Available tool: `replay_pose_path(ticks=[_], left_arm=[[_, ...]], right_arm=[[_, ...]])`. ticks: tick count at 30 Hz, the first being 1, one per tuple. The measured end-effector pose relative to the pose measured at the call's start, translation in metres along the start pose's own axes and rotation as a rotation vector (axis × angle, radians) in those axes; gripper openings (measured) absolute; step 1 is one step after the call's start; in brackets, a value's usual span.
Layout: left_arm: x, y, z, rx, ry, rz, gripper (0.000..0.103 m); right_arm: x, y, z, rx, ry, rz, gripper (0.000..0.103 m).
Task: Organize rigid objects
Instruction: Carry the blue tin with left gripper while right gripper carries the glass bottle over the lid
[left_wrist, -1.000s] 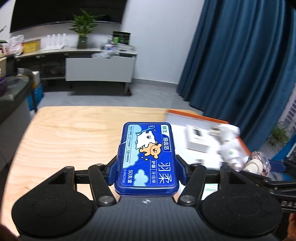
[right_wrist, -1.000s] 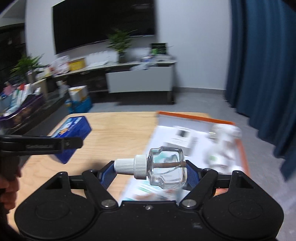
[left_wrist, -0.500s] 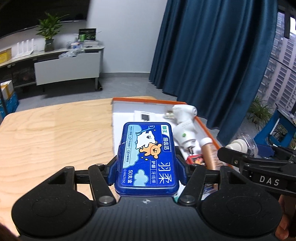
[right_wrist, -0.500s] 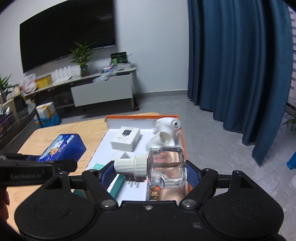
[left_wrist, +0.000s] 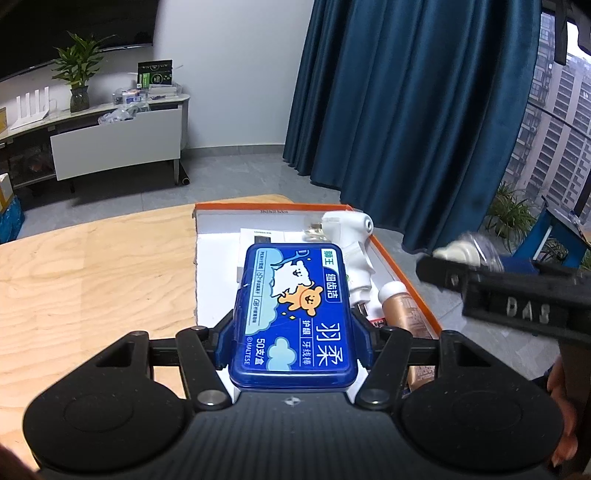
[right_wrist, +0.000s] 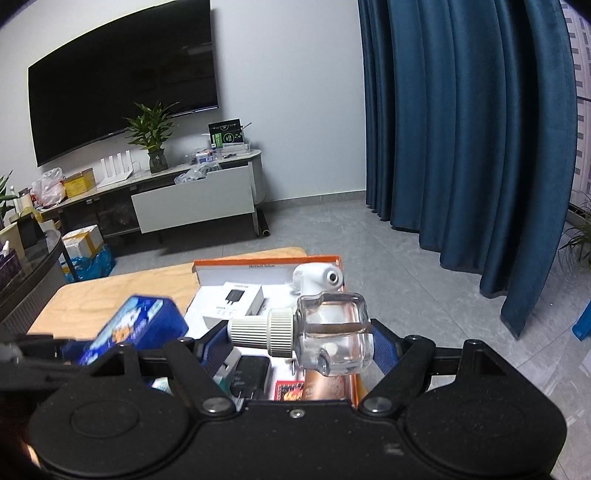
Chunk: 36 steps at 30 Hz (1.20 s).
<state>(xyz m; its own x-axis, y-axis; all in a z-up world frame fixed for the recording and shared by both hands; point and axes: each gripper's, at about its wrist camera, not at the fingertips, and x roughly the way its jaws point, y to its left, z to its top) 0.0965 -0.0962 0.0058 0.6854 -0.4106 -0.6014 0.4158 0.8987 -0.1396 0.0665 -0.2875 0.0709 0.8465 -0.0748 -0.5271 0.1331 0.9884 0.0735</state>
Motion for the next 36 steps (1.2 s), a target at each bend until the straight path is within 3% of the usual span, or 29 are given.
replay_pose_path(ticks=[16, 36], left_arm=[[0.012, -0.018, -0.002, 0.046, 0.034, -0.053, 0.062], [0.017, -0.022, -0.001, 0.068, 0.053, -0.073, 0.062]], right_arm=[[0.018, -0.002, 0.022, -0.023, -0.007, 0.014, 0.092], [0.031, 0.002, 0.026, -0.033, 0.017, 0.030, 0.092]])
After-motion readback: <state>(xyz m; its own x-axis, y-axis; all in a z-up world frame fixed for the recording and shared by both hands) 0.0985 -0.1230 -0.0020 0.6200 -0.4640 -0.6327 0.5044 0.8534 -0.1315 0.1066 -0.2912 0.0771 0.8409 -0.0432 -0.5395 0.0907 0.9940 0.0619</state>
